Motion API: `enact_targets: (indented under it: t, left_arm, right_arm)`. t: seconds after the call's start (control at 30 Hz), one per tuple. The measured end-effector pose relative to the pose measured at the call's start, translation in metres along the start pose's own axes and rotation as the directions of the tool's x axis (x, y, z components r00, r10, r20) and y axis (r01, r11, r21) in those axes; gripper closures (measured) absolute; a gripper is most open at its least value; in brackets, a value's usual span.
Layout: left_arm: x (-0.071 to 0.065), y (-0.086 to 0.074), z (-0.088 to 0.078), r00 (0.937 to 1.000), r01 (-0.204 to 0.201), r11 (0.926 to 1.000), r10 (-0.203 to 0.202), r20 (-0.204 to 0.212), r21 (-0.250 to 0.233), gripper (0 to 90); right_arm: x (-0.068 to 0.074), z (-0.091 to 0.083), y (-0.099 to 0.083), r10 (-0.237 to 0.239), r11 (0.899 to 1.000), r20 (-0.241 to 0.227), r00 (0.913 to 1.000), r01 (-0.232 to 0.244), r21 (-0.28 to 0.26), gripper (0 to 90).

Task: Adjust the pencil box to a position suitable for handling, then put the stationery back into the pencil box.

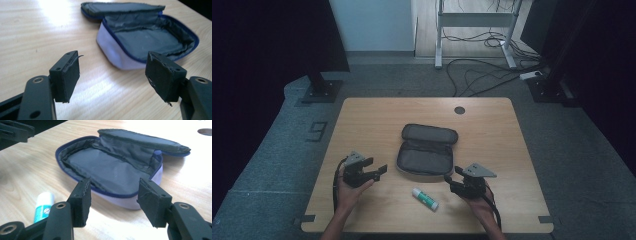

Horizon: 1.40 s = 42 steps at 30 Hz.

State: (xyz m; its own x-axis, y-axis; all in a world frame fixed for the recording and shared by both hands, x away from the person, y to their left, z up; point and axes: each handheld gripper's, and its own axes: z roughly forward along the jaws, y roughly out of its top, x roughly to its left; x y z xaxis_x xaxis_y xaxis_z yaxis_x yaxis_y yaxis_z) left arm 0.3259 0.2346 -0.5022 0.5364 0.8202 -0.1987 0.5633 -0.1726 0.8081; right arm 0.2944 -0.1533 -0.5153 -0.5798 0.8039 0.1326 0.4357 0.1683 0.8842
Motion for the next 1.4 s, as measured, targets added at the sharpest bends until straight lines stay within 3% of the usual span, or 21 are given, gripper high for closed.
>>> enact_targets:
  t: [0.13,0.4,0.43,0.57,1.0,1.4]
  left_arm:
    - [-0.004,-0.011,-0.002,1.0,-0.005,0.9998,0.005,0.007,0.017,28.4]
    - [-0.005,-0.03,0.0,0.9993,0.023,0.999,-0.024,0.028,0.038,28.9]
    - [-0.004,-0.034,0.001,0.999,0.036,0.9987,-0.037,0.027,0.037,28.9]
    - [-0.005,-0.039,0.003,0.9997,0.021,0.9979,-0.021,0.008,0.062,28.5]
    - [-0.002,-0.049,0.009,0.9999,0.013,0.9947,-0.012,-0.01,0.102,28.6]
    - [-0.001,-0.05,0.008,0.9994,0.022,0.9916,-0.018,-0.029,0.128,28.9]
  right_arm:
    - [0.003,-0.009,-0.003,0.007,1.0,-0.022,0.9997,-0.007,-0.003,43.0]
    - [0.011,-0.023,-0.011,-0.006,1.0,-0.065,0.9979,0.006,-0.002,43.1]
    - [0.011,-0.024,-0.011,-0.006,1.0,-0.068,0.9977,0.005,-0.005,43.1]
    - [0.015,-0.026,-0.013,-0.011,1.0,-0.082,0.9966,0.01,-0.005,43.1]
    - [0.041,-0.014,-0.02,-0.063,0.996,-0.149,0.9869,0.071,0.049,43.5]
    - [0.058,0.002,-0.026,-0.074,0.991,-0.191,0.9788,0.093,0.094,45.7]
